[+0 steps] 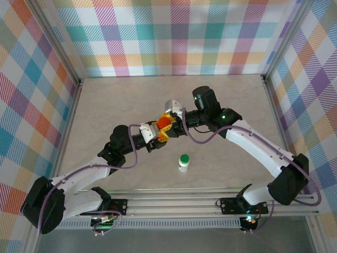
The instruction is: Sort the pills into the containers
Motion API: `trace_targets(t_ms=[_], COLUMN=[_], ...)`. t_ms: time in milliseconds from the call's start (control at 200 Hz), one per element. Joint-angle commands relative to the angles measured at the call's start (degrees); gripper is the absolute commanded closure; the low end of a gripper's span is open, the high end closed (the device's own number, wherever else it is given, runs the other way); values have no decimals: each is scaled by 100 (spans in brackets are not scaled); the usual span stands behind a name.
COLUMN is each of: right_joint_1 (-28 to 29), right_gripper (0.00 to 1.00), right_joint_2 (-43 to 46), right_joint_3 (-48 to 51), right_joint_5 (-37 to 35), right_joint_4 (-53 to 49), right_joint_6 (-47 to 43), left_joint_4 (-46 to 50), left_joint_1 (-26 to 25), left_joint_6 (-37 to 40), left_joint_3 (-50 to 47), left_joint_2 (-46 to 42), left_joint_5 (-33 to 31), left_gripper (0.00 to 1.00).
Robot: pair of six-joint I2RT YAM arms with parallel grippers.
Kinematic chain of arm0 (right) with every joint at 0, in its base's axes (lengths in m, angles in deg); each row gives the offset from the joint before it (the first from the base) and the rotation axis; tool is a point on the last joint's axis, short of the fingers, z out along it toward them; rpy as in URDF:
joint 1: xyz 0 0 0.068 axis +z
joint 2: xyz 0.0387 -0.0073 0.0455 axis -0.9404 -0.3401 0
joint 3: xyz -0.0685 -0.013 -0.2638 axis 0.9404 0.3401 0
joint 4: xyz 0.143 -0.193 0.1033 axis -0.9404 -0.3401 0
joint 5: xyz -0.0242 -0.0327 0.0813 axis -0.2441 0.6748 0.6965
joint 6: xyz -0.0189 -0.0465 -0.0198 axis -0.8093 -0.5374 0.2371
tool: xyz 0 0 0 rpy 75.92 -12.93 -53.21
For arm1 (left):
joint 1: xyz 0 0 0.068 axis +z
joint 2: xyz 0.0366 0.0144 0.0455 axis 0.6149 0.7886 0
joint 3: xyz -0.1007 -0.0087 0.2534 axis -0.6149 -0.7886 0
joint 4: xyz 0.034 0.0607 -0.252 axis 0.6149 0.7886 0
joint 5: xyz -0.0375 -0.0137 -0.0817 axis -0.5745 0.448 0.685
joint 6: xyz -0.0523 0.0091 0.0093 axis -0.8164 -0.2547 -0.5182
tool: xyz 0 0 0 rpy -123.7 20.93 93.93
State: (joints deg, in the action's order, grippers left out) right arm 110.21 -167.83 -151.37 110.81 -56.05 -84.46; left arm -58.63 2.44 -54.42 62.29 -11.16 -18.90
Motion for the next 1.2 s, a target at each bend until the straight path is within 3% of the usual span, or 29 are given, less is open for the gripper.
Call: trace_targets(t_ms=[0, 595, 740, 1005, 1195], right_joint_1=[-139, -626, -620, -466, -314], right_gripper=[88, 87, 85, 78, 75], right_joint_2=[-172, -57, -210, -55, -73], right_joint_3=[548, 955, 872, 469, 379], right_joint_5=[-246, 224, 171, -1401, -1918], right_joint_4=[-892, 123, 509, -233, -164], right_joint_6=[664, 1927, 3226, 4525, 5955], left_joint_4=[-1511, -1683, -1699, -1494, -1532], left_joint_1=[-99, -106, -114, -141, -264], left_joint_6=[69, -94, -134, 55, 365], left_joint_3=[364, 232, 265, 362, 396], left_joint_2=[-517, -758, -643, -454, -180], left_joint_5=[-10, -150, -352, -908, -1085], left_gripper=[100, 100, 100, 100, 100])
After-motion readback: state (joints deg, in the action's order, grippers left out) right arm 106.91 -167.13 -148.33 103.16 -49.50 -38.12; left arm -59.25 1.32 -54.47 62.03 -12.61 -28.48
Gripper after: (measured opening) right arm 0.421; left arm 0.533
